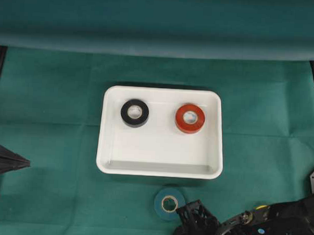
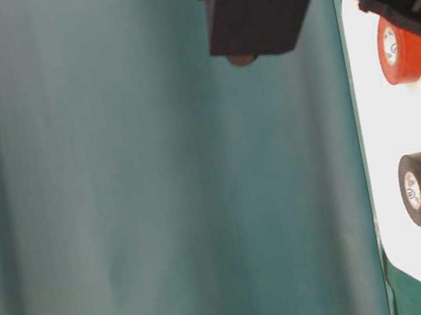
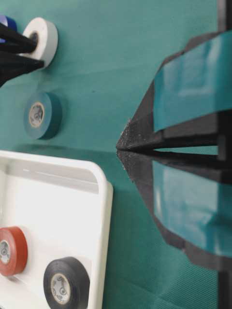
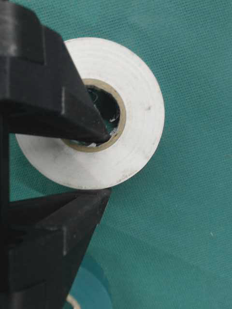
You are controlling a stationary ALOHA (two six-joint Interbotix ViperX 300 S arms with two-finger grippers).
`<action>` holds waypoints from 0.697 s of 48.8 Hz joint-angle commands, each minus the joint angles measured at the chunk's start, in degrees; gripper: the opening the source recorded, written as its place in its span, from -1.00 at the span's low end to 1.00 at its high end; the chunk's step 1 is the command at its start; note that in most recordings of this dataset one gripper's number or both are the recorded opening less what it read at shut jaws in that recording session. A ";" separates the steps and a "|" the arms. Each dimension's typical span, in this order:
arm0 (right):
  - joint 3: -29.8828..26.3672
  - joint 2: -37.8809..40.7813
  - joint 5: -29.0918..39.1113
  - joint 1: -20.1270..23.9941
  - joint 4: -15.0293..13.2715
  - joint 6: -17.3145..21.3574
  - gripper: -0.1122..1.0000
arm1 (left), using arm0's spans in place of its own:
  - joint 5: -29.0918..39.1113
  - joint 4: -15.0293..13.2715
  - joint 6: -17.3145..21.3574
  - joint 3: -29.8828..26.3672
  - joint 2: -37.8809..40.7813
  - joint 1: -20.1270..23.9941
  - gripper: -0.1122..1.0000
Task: Put the tape into the white case with the right arm.
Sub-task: 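Lower the right gripper onto the white tape roll and grasp it, then carry the white tape roll into the tray below the red roll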
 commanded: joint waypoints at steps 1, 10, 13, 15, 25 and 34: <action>-1.32 -3.78 0.88 0.35 -0.09 0.09 -0.77 | -0.62 -0.09 0.00 -0.70 0.62 0.09 -0.80; -1.58 -8.17 6.33 0.53 -0.09 0.09 -0.77 | -0.62 -0.09 0.00 -0.70 0.53 0.09 -0.80; -1.85 -9.05 8.35 0.62 -0.09 0.09 -0.77 | -0.62 -0.09 0.00 -0.70 0.53 0.09 -0.80; -2.02 -9.49 9.58 0.53 -0.09 0.09 -0.77 | -0.62 -0.09 0.00 -0.70 0.62 0.09 -0.80; -2.20 -9.49 11.25 0.44 -0.09 0.35 -0.77 | -0.62 -0.09 0.00 -0.70 0.53 0.09 -0.80; -1.58 -9.93 13.01 -2.55 -0.09 0.35 -0.77 | -0.62 0.00 0.00 -0.70 0.53 0.09 -0.80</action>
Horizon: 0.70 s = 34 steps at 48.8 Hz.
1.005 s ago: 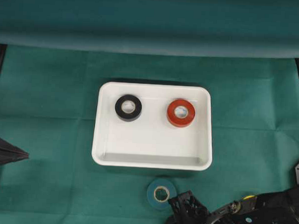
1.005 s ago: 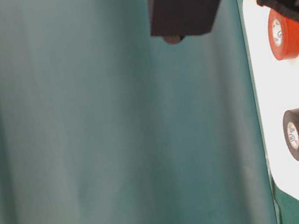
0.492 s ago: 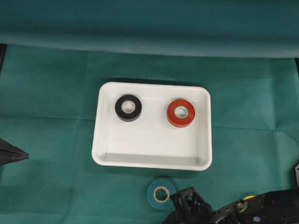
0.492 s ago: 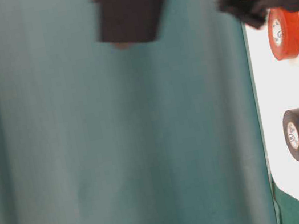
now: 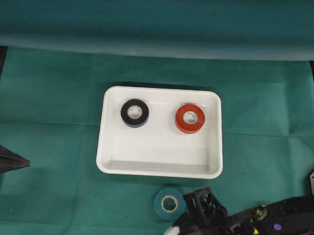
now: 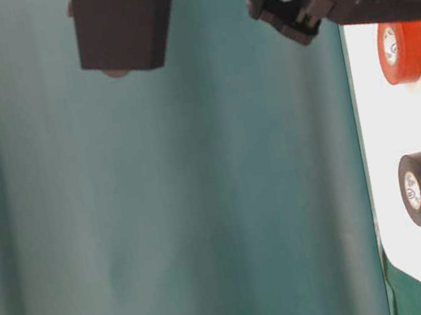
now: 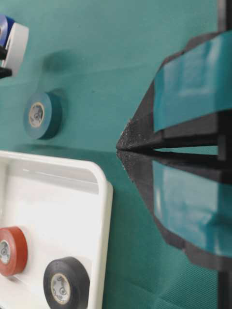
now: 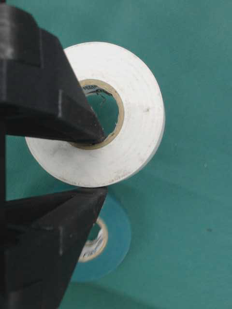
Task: Put the tape into the white case with the right arm.
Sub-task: 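Carry the white tape roll into the tray below the red roll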
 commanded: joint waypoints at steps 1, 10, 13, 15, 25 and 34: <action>-0.70 -2.29 1.32 -2.46 -0.09 0.09 -0.77 | -0.62 -0.09 0.00 -0.70 0.62 0.09 -0.80; 0.88 -5.45 3.34 -8.09 -0.09 -0.35 -0.77 | -0.62 -0.09 0.00 -0.70 0.53 0.09 -0.80; 1.67 -6.77 3.34 -10.20 -0.09 -0.35 -0.77 | -0.62 -0.09 0.00 -0.70 0.62 0.09 -0.80; 2.29 -7.65 3.34 -11.78 -0.09 -0.35 -0.77 | -0.62 -0.09 0.00 -0.70 0.53 0.09 -0.80; 5.98 -11.07 2.11 -18.81 -0.09 -0.35 -0.77 | -0.62 -0.09 0.00 -0.70 0.62 0.09 -0.80; 8.35 -12.13 0.00 -23.20 -0.09 -0.44 -0.77 | -0.62 -0.09 0.00 -0.70 0.62 0.09 -0.80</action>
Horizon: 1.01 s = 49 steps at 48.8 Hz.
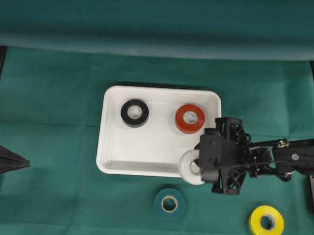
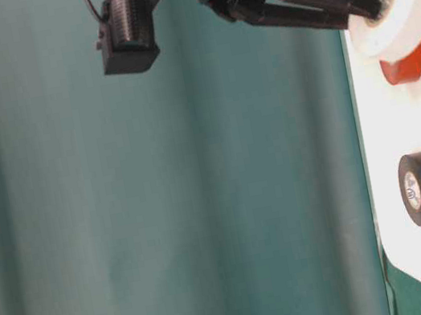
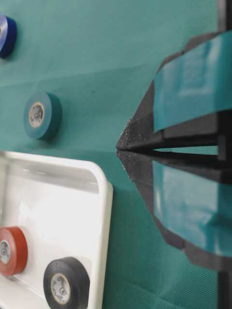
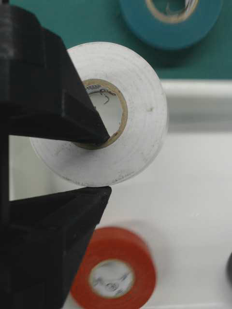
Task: Put the tape into the white case with the right arm.
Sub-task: 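Carry the white tape roll into the tray below the red roll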
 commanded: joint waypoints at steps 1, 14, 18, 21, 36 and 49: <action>0.09 -1.49 -1.67 -1.93 -0.09 -0.18 -0.77 | -0.62 -0.18 0.00 -0.70 0.62 0.00 -0.80; 0.62 -1.41 -2.90 -5.80 -0.09 -0.18 -0.77 | -0.62 -0.18 0.00 -0.70 0.53 0.00 -0.80; 0.79 -1.23 -3.52 -5.89 -0.09 -0.18 -0.77 | -0.62 -0.18 0.00 -0.70 0.53 0.00 -0.80; 1.05 -0.97 -4.48 -5.89 -0.09 -0.18 -0.77 | -0.53 -0.18 0.00 -0.70 0.53 0.00 -0.80; 2.11 -0.62 -6.59 -6.15 -0.09 -0.09 -0.77 | -0.62 -0.18 0.00 -0.70 0.62 0.00 -0.80; 2.46 -0.62 -5.10 -6.15 -0.09 -0.09 0.13 | -0.62 -0.18 0.00 -0.70 0.53 0.00 -0.80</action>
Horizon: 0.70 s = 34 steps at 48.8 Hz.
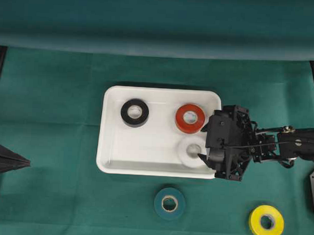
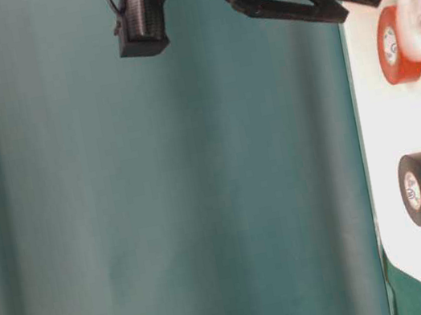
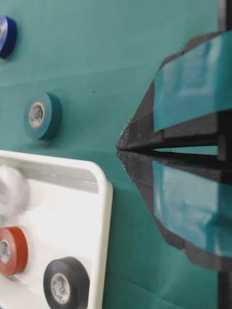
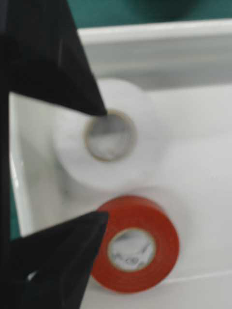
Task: Put the tape into the white case with the right arm.
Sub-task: 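Carry the white tape roll into the tray below the red roll, then open the right gripper and withdraw it to the right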
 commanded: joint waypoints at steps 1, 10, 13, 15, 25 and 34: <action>-0.26 -0.53 0.00 -0.09 -0.09 0.09 0.25 | -0.62 -0.09 0.00 -0.70 0.53 0.09 -0.80; 0.18 -0.53 -0.26 -0.09 -0.09 0.18 0.50 | -0.62 -0.09 0.00 -0.70 0.53 0.09 -0.80; 0.26 -0.53 -0.26 -0.09 -0.09 0.18 0.50 | -0.62 -0.09 0.00 -0.70 0.53 0.09 -0.80; 0.44 -0.79 0.00 -0.09 -0.09 0.18 0.50 | -0.62 -0.09 0.00 -0.70 0.53 0.09 -0.80; 4.92 -5.19 0.18 -0.18 -0.09 0.88 0.50 | -0.62 -0.09 0.00 -0.70 0.53 0.09 -0.80; 10.46 -11.95 -0.09 -0.09 0.26 2.11 0.50 | -0.62 -0.09 0.00 -0.70 0.53 0.09 -0.80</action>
